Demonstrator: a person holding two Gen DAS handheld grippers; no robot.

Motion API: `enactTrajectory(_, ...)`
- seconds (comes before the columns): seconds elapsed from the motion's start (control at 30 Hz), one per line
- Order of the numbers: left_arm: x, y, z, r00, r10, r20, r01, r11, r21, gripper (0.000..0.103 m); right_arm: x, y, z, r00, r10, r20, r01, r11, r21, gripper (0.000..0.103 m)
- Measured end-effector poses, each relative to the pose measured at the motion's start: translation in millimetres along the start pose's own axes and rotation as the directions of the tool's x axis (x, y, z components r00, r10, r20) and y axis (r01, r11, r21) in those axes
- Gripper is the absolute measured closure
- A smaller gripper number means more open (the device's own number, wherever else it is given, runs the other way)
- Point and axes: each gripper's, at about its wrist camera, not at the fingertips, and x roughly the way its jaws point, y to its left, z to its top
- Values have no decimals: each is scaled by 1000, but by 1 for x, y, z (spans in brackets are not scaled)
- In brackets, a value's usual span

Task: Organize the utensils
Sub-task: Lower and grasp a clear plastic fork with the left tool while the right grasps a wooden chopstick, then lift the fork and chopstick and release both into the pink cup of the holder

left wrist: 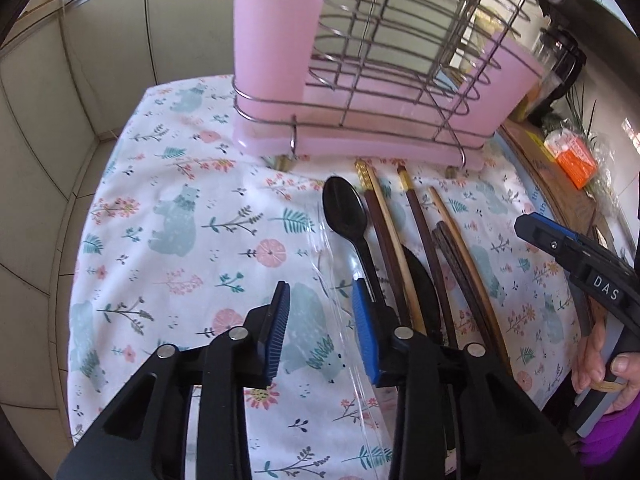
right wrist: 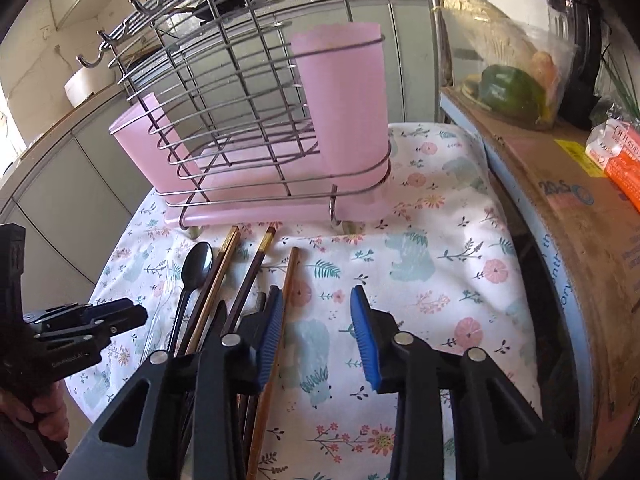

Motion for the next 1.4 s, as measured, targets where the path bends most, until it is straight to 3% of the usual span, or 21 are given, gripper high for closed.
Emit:
enactTrajectory(0.1, 11, 0, 1, 999, -13, -31, 12, 1000, -6, 80, 4, -1, 0, 1000, 9, -13, -9, 1000, 2, 72)
enactTrajectory(0.2, 20, 2, 3, 998, -32, -55, 31, 999, -21, 94, 8, -1, 1, 1000, 17, -22, -17, 1000, 2, 73)
enactTrajectory(0.3, 21, 7, 3, 998, -40, -46, 38, 998, -43, 99, 12, -2, 2, 999, 21, -31, -21, 1000, 3, 74)
enactTrajectory(0.57, 4, 40, 3, 1000, 17, -8, -18, 989, -145, 99, 31, -1, 7, 995, 51, -91, -49, 998, 28, 80)
enactTrajectory(0.93, 17, 54, 8, 993, 56, -100, -68, 990, -122, 99, 80, 21, 27, 979, 13, -203, -13, 1000, 4, 80)
enactTrajectory(1.07, 24, 51, 16, 985, 67, -162, -79, 994, -70, 99, 92, 18, 32, 973, 11, -229, -5, 1000, 25, 81)
enactTrajectory(1.13, 26, 51, 22, 977, 60, -203, -72, 996, -50, 98, 92, 17, 34, 971, 0, -239, 3, 1000, 12, 95)
enactTrajectory(1.4, 40, 56, 42, 936, 34, -351, -42, 999, -16, 98, 80, -14, 30, 963, 19, -267, 0, 998, 69, 96)
